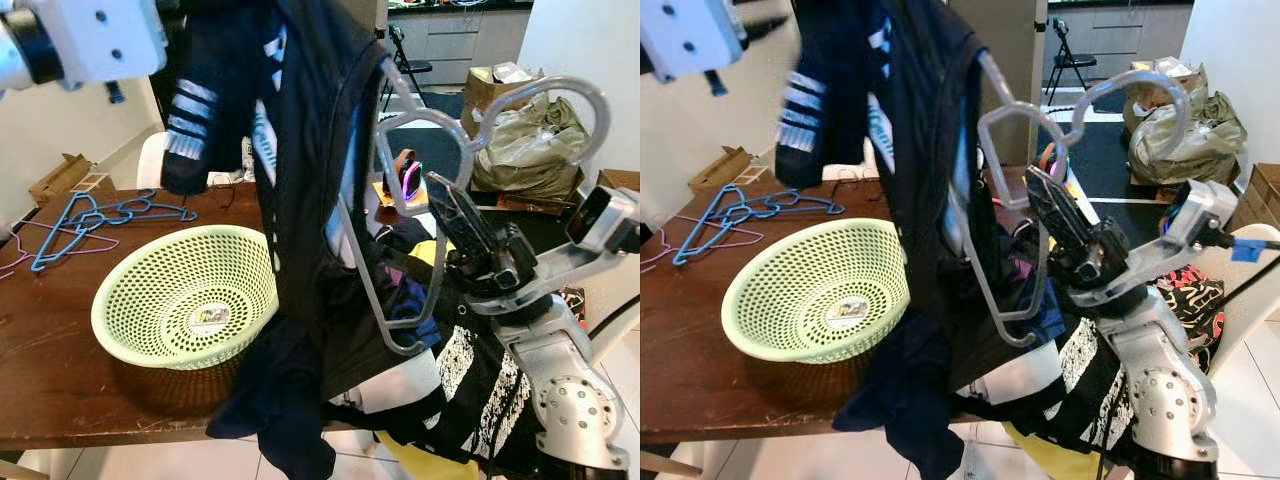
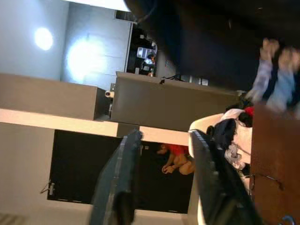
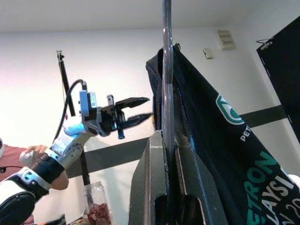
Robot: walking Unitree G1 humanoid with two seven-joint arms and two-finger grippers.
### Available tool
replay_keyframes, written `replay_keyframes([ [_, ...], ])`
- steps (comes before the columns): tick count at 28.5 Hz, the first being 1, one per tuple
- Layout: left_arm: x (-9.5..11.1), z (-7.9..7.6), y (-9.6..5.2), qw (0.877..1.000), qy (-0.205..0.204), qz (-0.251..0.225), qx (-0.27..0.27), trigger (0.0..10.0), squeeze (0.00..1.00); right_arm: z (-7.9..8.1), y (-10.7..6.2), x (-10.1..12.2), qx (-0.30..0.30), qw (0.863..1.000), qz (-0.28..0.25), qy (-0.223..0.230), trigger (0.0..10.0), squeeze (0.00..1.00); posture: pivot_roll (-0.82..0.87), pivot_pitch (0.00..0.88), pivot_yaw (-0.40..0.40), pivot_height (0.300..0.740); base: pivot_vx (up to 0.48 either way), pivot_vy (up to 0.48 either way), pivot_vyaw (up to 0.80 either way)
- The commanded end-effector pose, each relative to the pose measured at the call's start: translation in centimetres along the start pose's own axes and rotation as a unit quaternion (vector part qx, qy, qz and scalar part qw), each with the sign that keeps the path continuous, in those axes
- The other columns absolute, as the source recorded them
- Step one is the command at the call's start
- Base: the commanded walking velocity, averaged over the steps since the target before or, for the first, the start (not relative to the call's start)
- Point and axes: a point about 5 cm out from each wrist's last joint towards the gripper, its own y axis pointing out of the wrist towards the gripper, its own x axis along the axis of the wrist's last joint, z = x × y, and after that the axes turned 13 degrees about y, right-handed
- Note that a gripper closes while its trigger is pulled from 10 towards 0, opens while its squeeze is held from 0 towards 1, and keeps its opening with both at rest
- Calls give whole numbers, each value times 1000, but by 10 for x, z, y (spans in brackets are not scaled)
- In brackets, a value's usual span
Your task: Hang hanger
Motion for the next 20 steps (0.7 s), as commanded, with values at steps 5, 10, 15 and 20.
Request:
replay_keyframes([
  [5,-11,5,-8,999,23,40,14,10000,1000,5,7,5,12,1000,-2,-18,10000,0,34,0,49,740,0,0,0],
  [10,6,9,9,987,-90,-2,130,10000,1000,-11,16,-1,-56,995,28,-78,10000,0,35,0,45,740,0,0,0],
  [15,55,-69,54,897,-387,-50,207,10000,0,-30,36,-8,-147,977,12,-156,10000,0,31,0,34,740,0,0,0],
  [20,74,-106,67,862,-458,-28,217,10000,0,-32,44,-11,-161,973,2,-163,10000,0,28,0,34,740,0,0,0],
])
